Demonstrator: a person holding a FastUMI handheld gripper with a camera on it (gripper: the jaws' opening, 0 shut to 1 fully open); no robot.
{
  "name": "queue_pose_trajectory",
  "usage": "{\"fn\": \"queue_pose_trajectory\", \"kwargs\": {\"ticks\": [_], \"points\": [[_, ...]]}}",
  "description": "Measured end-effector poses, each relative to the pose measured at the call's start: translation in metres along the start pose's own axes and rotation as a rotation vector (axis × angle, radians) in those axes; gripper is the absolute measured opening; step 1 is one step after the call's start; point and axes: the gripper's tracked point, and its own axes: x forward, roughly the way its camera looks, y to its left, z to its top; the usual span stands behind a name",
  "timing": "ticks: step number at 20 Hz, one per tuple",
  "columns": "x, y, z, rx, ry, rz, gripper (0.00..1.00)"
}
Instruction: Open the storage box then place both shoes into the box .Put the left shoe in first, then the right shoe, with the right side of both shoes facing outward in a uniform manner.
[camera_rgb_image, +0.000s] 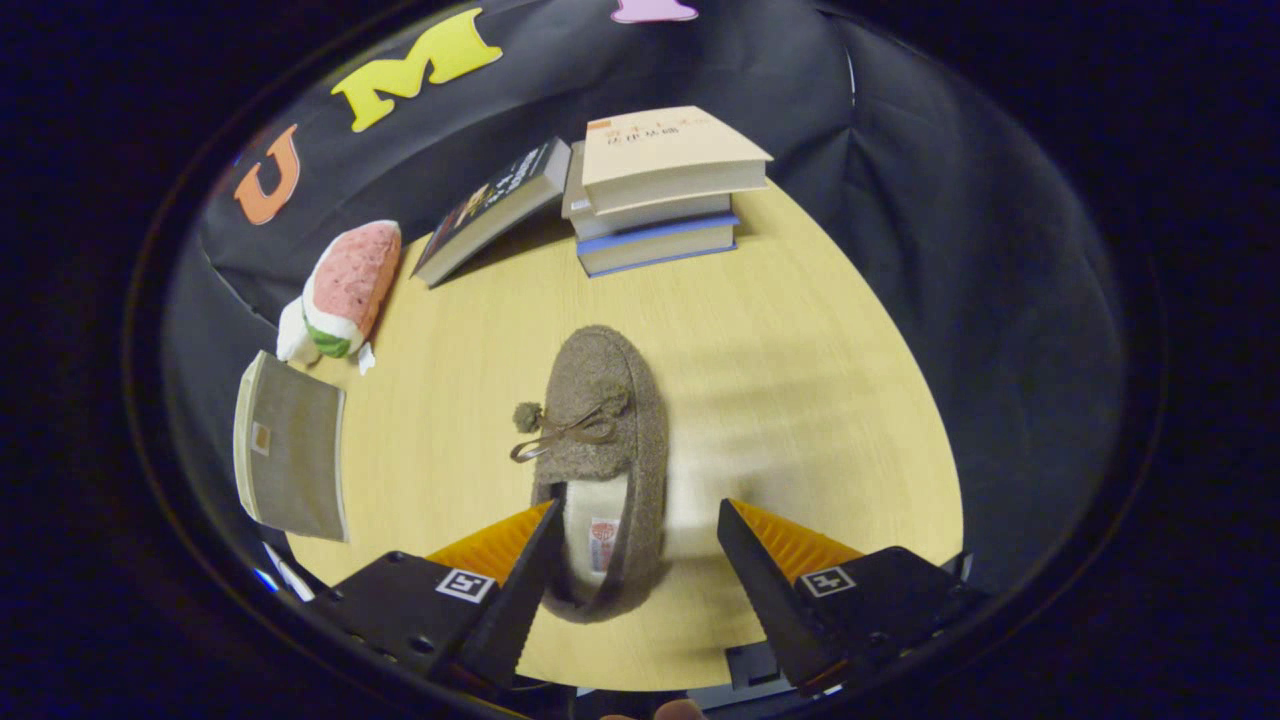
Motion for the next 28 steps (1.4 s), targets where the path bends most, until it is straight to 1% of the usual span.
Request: {"fn": "queue_pose_trajectory", "kwargs": {"ticks": [3, 4, 7, 9, 11, 14, 18, 22, 28], "points": [[0.02, 0.003, -0.003, 0.031, 0.062, 0.012, 0.73], [0.027, 0.003, -0.002, 0.035, 0.068, 0.015, 0.74], [0.031, -0.006, -0.004, 0.073, 0.095, -0.019, 0.28], [0.031, -0.006, -0.004, 0.11, 0.108, -0.009, 0.02], [0.028, -0.006, -0.005, 0.142, 0.118, 0.008, 0.01], [0.017, 0.008, -0.009, 0.195, 0.128, 0.05, 0.0], [-0.008, 0.045, -0.006, 0.19, 0.089, 0.09, 0.0], [-0.037, 0.102, -0.006, 0.182, 0.057, 0.146, 0.0], [-0.07, 0.204, -0.008, 0.103, 0.014, 0.193, 0.0]]}}
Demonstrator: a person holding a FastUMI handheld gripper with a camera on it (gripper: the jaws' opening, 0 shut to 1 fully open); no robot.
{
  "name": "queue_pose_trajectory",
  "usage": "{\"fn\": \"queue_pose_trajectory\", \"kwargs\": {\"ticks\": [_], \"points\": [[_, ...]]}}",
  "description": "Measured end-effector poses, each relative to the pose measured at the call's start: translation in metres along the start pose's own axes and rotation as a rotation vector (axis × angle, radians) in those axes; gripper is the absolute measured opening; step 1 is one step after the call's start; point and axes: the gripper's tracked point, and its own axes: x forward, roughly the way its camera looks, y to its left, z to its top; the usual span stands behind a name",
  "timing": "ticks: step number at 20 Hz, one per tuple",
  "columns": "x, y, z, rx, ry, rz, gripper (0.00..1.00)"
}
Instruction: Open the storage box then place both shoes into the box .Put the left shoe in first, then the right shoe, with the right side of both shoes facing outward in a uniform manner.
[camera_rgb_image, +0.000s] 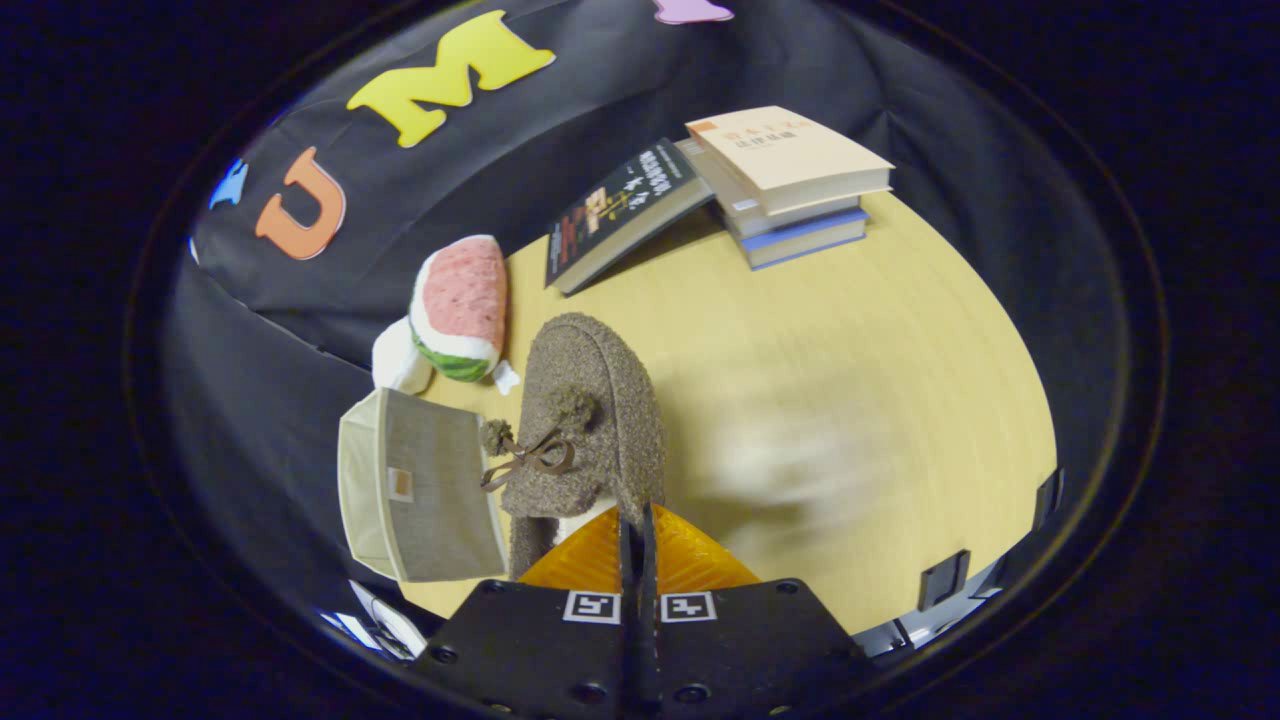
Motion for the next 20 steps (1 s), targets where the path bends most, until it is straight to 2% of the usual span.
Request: {"fn": "queue_pose_trajectory", "kwargs": {"ticks": [6, 12, 16, 20], "points": [[0.005, 0.13, -0.009, -0.073, -0.047, 0.056, 0.0], [0.033, 0.232, -0.045, -0.154, -0.017, 0.075, 0.0], [0.057, 0.263, -0.058, -0.185, -0.022, 0.031, 0.0], [0.084, 0.27, -0.07, -0.197, -0.03, -0.046, 0.0]]}}
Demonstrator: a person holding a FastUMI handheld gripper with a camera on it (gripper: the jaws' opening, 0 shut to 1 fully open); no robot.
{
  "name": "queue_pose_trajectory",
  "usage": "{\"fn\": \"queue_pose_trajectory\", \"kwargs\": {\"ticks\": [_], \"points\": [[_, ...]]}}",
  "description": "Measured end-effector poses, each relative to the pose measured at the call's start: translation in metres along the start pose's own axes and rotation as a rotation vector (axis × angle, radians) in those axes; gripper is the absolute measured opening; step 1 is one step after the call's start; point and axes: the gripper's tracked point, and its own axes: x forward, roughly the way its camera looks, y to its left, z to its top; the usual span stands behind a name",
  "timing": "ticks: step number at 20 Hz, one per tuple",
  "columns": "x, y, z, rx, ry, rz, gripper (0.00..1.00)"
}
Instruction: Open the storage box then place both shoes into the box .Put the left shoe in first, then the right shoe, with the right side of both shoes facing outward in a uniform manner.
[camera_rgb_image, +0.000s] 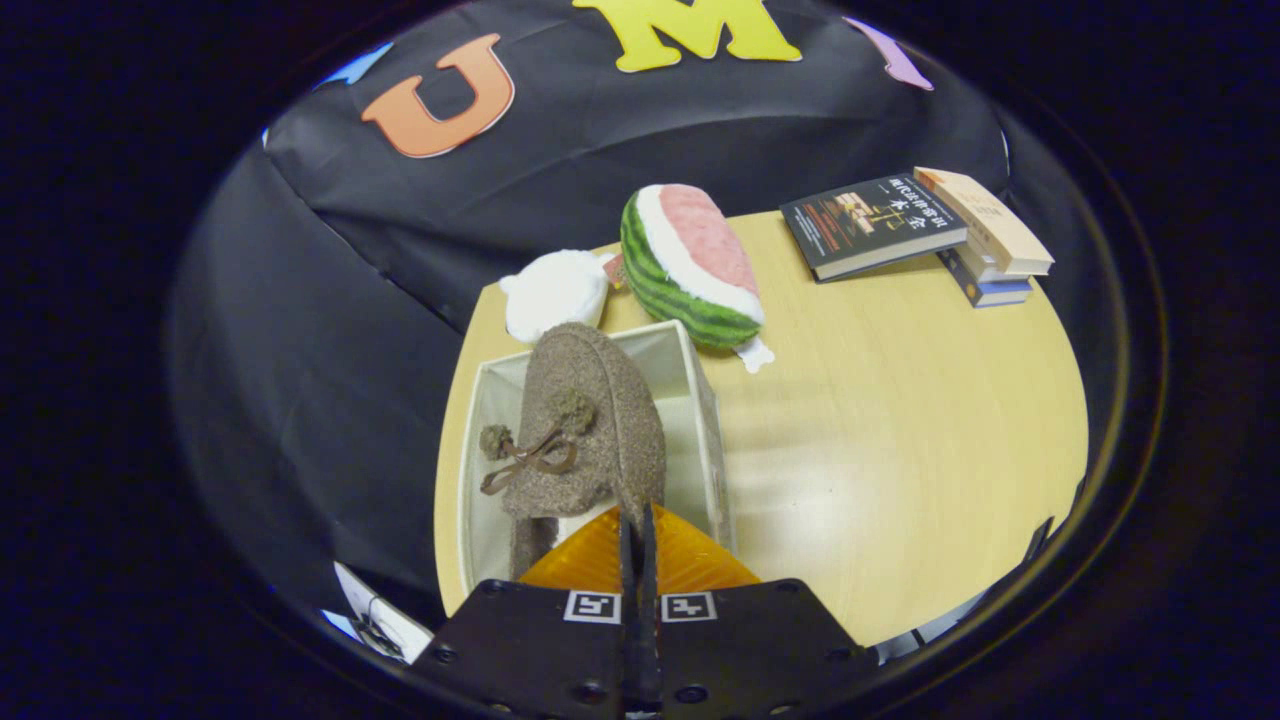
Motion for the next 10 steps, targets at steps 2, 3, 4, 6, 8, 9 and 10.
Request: {"fn": "queue_pose_trajectory", "kwargs": {"ticks": [2, 3, 4, 6, 8, 9, 10], "points": [[0.01, -0.004, -0.003, -0.016, -0.017, -0.056, 0.0], [0.016, -0.007, -0.005, -0.021, -0.026, -0.083, 0.0], [0.02, -0.008, -0.008, -0.024, -0.031, -0.107, 0.0], [0.029, -0.015, -0.014, -0.025, -0.027, -0.15, 0.0], [0.038, -0.018, -0.021, -0.03, -0.015, -0.186, 0.0], [0.038, -0.017, -0.021, -0.039, -0.018, -0.197, 0.0], [0.039, -0.017, -0.019, -0.047, -0.031, -0.208, 0.0]]}}
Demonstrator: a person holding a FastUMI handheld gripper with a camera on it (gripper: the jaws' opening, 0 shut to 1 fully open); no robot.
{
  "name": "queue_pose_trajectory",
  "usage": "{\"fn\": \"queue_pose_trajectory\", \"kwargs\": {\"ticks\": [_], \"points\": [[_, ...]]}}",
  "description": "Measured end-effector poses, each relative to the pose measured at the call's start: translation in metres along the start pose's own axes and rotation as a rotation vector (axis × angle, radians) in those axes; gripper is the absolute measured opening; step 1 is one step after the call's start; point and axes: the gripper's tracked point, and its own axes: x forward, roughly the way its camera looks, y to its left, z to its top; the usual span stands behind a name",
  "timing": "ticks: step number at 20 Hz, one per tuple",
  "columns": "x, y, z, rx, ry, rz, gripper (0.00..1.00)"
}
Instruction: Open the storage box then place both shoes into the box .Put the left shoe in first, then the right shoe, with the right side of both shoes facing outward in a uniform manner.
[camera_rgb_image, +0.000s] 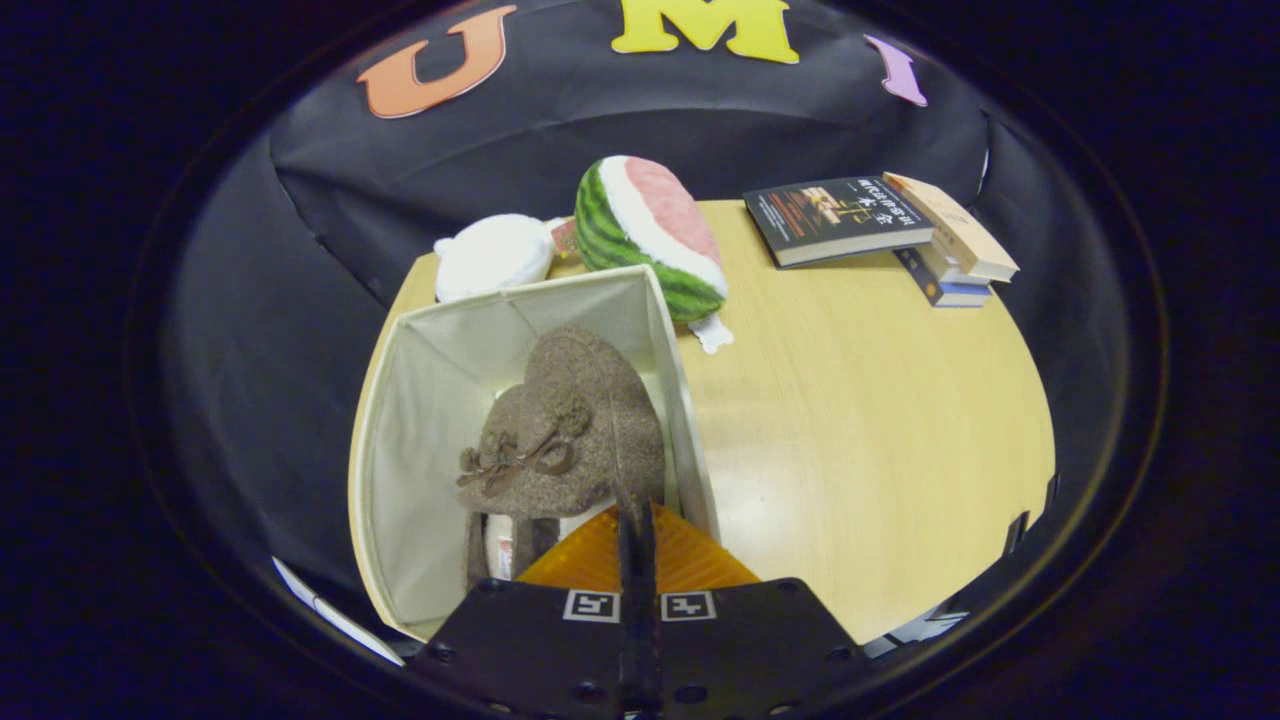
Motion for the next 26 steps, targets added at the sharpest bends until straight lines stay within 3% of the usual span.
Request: {"fn": "queue_pose_trajectory", "kwargs": {"ticks": [2, 5, 10, 15, 19, 23, 26], "points": [[0.001, 0.004, 0.0, -0.021, -0.005, 0.001, 0.01], [-0.002, 0.003, 0.004, -0.028, -0.023, -0.003, 0.1], [-0.012, 0.004, 0.01, -0.037, -0.062, 0.034, 0.12], [-0.046, 0.001, 0.019, -0.046, -0.127, 0.074, 0.54], [-0.078, -0.022, 0.032, -0.038, -0.214, 0.081, 0.8], [-0.105, -0.066, 0.044, -0.02, -0.296, 0.061, 0.92], [-0.127, -0.105, 0.055, -0.017, -0.368, 0.031, 0.96]]}}
